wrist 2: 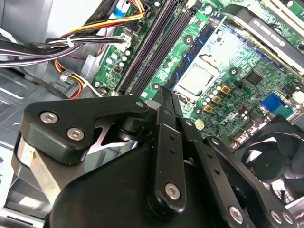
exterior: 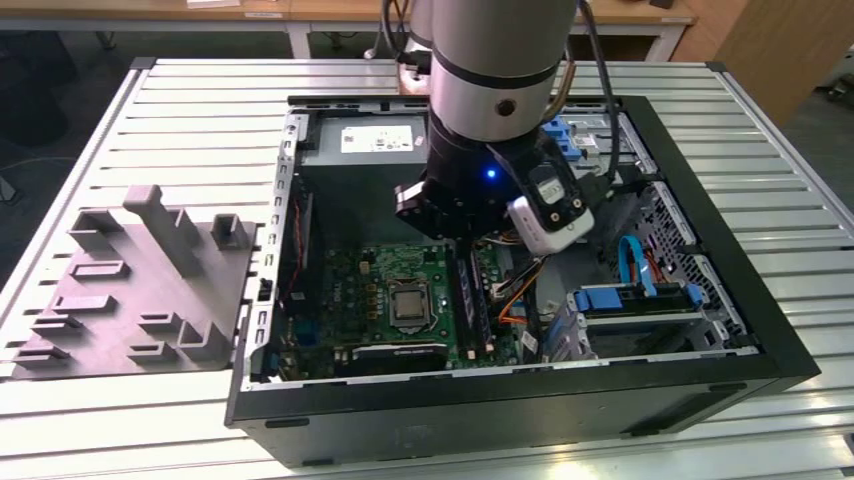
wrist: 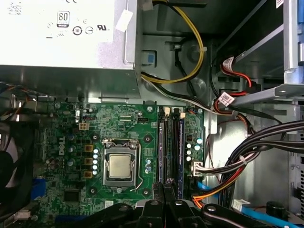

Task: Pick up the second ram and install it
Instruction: 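Insert the second ram into the second slot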

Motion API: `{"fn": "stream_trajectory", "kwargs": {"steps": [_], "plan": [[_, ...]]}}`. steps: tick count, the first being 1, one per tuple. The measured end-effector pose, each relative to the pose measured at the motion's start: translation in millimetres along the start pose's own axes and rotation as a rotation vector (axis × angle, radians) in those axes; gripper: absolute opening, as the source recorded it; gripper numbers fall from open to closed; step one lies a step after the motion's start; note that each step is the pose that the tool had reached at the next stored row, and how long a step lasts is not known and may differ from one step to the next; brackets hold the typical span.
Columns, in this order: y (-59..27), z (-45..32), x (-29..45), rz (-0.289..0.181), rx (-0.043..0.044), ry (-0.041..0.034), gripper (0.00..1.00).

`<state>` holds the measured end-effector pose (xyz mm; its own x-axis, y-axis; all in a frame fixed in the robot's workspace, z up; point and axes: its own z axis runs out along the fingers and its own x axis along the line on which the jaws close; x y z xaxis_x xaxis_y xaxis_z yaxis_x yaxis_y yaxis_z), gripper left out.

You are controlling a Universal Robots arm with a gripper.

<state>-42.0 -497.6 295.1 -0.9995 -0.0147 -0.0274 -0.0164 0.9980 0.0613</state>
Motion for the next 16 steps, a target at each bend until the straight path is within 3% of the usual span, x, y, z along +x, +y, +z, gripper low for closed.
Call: {"fn": "stream_trajectory", "kwargs": {"steps": [16], "plan": [[-1.0, 17.2, -0.2, 0.000, 0.0000, 0.0000, 0.12]]}}
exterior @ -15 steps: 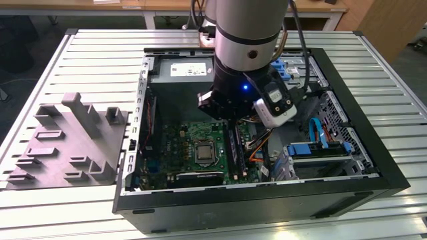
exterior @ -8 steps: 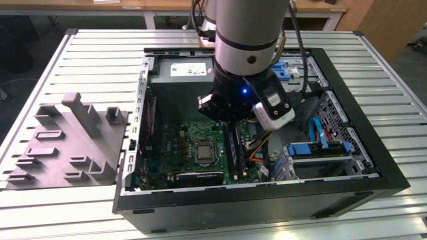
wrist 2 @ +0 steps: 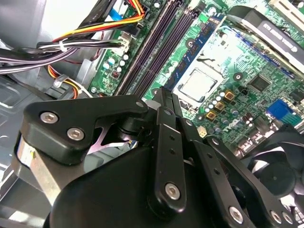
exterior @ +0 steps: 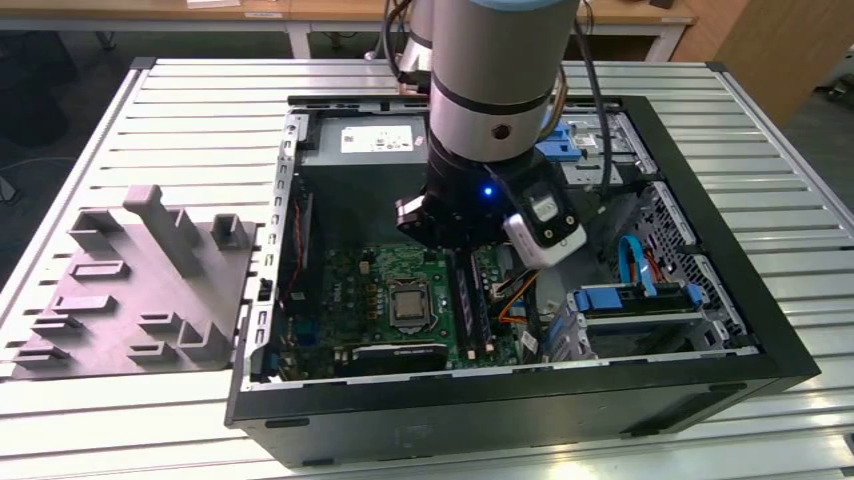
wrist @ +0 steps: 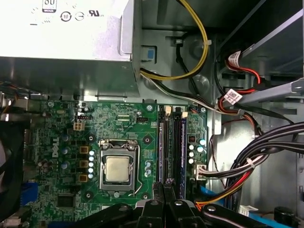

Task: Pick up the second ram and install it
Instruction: 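Insert the second ram into the second slot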

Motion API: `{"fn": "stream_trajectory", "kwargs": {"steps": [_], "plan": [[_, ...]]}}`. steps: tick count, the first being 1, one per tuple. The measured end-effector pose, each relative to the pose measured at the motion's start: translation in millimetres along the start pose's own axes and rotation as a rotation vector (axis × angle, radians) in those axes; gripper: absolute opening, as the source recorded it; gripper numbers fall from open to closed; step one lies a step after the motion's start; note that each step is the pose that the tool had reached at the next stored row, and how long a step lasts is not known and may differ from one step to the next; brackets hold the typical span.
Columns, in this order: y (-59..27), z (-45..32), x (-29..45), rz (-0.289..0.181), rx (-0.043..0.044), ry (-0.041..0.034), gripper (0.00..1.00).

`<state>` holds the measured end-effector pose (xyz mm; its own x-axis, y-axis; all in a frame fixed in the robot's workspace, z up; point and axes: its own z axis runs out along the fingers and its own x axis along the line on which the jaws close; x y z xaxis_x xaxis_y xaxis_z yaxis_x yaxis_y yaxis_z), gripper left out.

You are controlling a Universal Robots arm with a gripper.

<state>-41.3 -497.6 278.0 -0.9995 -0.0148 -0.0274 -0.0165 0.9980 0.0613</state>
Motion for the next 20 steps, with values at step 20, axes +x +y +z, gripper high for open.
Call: {"fn": "stream_trajectory", "kwargs": {"steps": [20], "plan": [[-1.5, 24.7, -0.6, 0.000, 0.0000, 0.0000, 0.12]]}}
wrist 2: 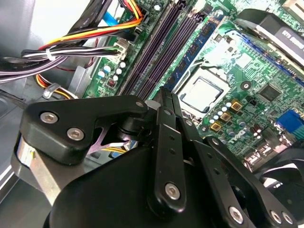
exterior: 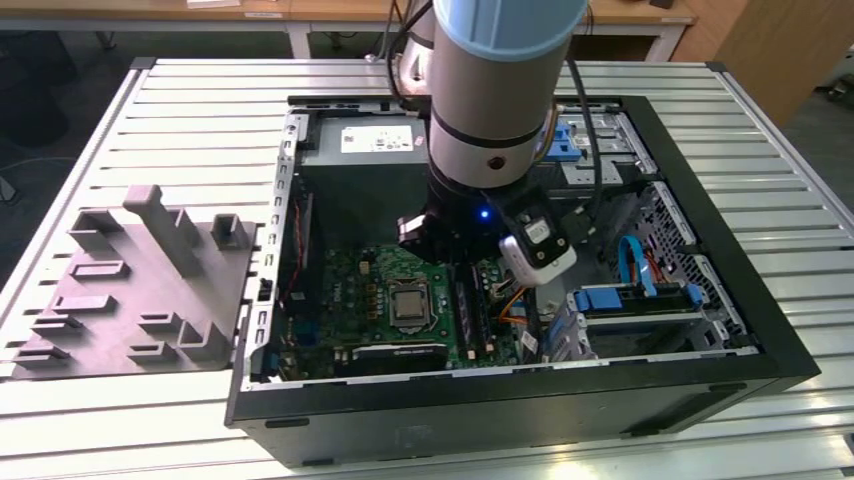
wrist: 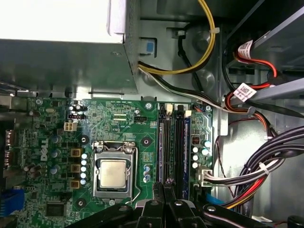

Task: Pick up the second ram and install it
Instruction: 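Insert the second ram into the second slot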

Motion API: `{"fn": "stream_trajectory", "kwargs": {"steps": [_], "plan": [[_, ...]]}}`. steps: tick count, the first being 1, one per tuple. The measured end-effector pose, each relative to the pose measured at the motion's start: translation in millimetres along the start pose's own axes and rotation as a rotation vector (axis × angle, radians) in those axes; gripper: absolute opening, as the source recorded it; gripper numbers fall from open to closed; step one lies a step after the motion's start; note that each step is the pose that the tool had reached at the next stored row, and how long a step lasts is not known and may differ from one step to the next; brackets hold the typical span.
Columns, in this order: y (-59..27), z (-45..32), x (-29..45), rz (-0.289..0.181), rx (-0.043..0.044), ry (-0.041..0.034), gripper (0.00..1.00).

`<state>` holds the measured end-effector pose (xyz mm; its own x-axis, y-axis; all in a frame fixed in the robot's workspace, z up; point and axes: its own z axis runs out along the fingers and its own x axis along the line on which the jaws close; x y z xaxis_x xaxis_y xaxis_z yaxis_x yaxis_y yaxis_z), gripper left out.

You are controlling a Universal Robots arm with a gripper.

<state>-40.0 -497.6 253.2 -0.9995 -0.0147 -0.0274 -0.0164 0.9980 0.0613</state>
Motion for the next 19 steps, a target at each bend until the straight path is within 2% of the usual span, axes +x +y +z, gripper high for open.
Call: {"fn": "stream_trajectory", "kwargs": {"steps": [9, 19], "plan": [[-0.4, 4.3, -8.6, 0.000, -0.0007, 0.0002, 0.12], [-0.6, 6.5, -11.0, 0.000, -0.0016, 0.0002, 0.12]]}}
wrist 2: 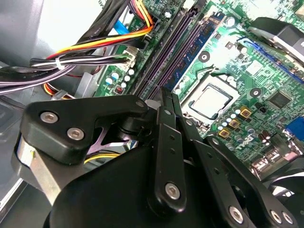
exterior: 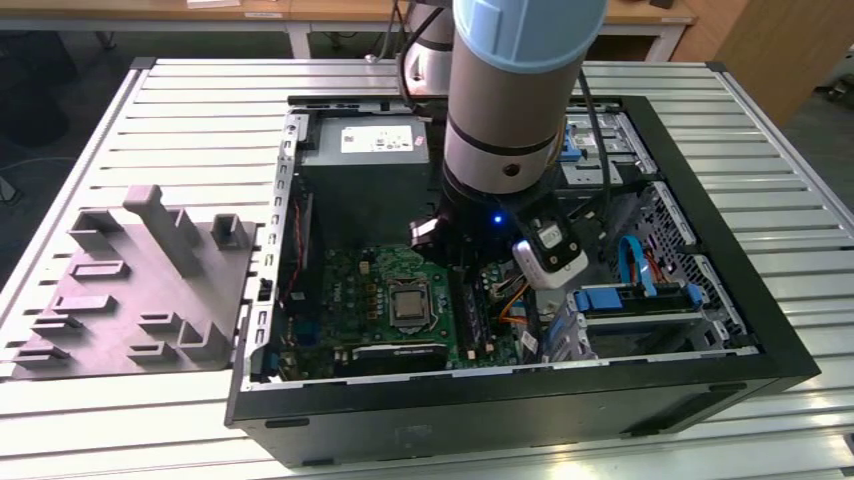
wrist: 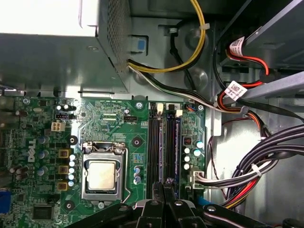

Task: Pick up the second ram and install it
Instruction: 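Insert the second ram into the second slot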

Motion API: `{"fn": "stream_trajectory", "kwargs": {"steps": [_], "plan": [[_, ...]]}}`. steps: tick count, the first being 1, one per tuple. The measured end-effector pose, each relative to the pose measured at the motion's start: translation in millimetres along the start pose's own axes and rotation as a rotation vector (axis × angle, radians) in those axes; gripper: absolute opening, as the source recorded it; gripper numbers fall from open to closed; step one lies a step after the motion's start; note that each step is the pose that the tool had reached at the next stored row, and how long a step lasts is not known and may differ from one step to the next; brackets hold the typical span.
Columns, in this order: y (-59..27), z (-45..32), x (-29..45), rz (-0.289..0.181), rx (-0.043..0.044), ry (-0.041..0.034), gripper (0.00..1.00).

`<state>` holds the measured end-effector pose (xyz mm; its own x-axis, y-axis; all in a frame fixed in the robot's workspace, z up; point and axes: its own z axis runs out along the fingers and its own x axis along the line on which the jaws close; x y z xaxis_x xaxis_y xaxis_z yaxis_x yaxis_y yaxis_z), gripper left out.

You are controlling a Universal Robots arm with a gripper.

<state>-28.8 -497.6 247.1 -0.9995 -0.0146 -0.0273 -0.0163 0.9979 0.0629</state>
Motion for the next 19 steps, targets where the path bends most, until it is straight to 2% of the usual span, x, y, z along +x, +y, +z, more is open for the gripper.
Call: {"fn": "stream_trajectory", "kwargs": {"steps": [13, 19], "plan": [[-0.4, 4.9, -0.1, 0.000, -0.0002, 0.0000, 0.12], [-0.1, 6.8, -0.1, 0.000, -0.0051, -0.0002, 0.12]]}}
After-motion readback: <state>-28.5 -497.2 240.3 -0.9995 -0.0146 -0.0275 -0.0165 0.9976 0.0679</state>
